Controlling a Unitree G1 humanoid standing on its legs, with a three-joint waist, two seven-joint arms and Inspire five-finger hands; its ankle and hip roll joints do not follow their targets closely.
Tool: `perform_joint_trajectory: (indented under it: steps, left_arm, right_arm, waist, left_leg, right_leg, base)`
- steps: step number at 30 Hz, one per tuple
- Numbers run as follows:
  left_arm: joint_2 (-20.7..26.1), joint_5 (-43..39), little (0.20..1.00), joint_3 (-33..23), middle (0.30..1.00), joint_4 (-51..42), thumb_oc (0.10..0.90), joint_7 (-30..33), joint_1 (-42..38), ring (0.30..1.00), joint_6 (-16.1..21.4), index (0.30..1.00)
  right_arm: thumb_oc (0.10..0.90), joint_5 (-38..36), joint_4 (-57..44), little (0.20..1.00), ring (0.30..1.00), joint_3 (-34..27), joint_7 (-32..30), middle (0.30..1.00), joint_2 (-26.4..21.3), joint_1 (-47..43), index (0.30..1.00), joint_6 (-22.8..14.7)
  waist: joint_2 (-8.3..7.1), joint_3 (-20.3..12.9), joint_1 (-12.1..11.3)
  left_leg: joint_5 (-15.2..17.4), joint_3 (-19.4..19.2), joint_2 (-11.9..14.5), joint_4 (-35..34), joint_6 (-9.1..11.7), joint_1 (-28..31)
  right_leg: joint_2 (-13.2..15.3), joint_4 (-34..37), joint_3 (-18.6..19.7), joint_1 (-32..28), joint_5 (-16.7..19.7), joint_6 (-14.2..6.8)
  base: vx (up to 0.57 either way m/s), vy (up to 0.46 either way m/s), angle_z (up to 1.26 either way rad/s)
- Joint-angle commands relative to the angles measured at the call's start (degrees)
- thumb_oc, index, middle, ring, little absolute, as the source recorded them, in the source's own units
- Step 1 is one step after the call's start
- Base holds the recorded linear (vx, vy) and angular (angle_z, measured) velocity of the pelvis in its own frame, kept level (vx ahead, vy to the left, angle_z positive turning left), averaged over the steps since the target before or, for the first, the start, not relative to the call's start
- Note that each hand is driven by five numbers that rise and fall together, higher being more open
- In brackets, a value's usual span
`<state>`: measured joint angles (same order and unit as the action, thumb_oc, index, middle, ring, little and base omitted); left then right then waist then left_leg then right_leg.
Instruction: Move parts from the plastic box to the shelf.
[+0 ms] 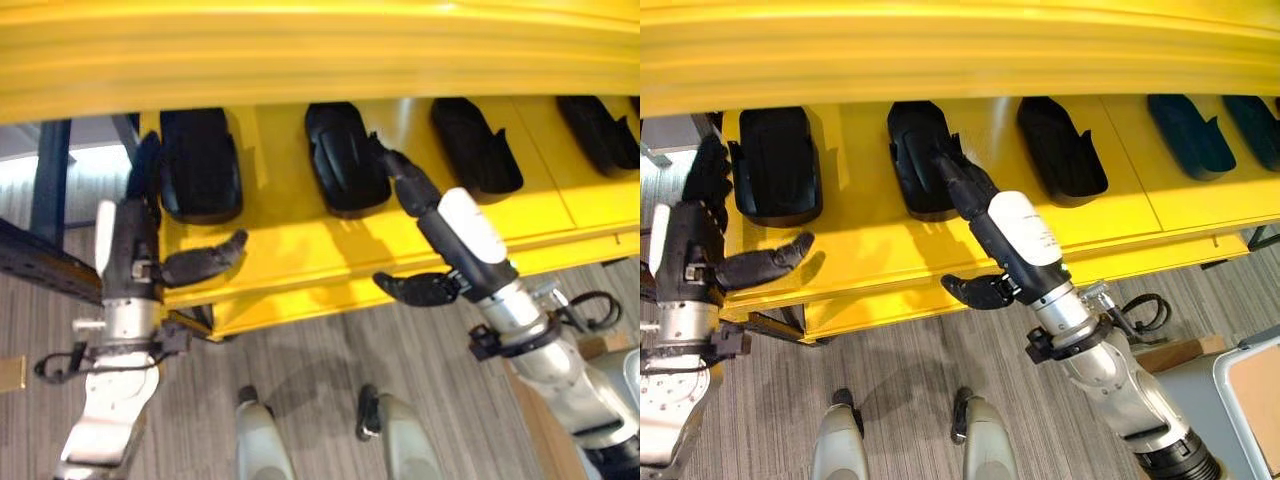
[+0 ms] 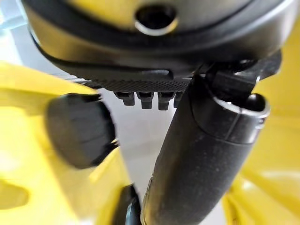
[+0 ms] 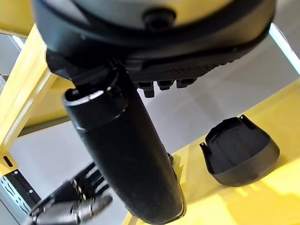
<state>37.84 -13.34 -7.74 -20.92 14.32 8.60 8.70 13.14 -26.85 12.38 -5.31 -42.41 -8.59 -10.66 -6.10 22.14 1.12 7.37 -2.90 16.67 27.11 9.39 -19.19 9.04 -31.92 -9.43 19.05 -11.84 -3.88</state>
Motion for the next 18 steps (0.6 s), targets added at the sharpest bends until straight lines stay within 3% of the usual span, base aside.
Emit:
perform_joint_trajectory:
  steps: [1, 5, 18]
  left_arm:
    - [6.9, 2.0, 1.000, -2.0, 1.000, -7.0, 0.900, -1.4, -1.1, 1.000, 5.6, 1.000]
    - [11.9, 9.2, 1.000, -5.2, 1.000, -7.4, 0.900, -2.7, 2.4, 1.000, 4.7, 1.000]
    - [17.0, 28.2, 1.000, -9.9, 1.000, -5.7, 0.900, -1.0, 0.7, 1.000, 0.9, 1.000]
  right_arm:
    - [0.900, -3.2, -7.1, 1.000, 1.000, -4.6, -1.7, 1.000, -0.5, -2.4, 1.000, -5.0]
    - [0.900, -3.3, -7.1, 1.000, 1.000, -6.1, -1.2, 1.000, -0.4, -1.1, 1.000, -5.2]
    - [0.900, -1.6, -7.0, 1.000, 1.000, -8.1, -0.8, 1.000, -0.7, -0.2, 1.000, -4.3]
  waist:
    - [0.99, -5.4, 0.5]
    - [1.29, -5.4, 0.4]
    - [1.30, -5.0, 0.6]
  left_leg:
    - [-3.8, 1.4, 0.4, -4.1, -3.1, 2.1]
    - [-3.8, 1.3, 0.5, -4.3, -3.1, 2.1]
    - [-3.6, 0.8, 0.2, -4.4, -3.0, 2.3]
  right_leg:
    - [-0.6, -0.7, 2.0, -0.5, 1.3, -0.2]
    - [-0.6, -0.4, 2.1, -0.5, 1.6, -0.5]
    - [-0.3, 0.1, 2.6, -0.5, 1.8, -0.8]
  base:
    - [0.00, 0.000, 0.00]
    - [0.00, 0.000, 0.00]
    - [0.00, 0.000, 0.00]
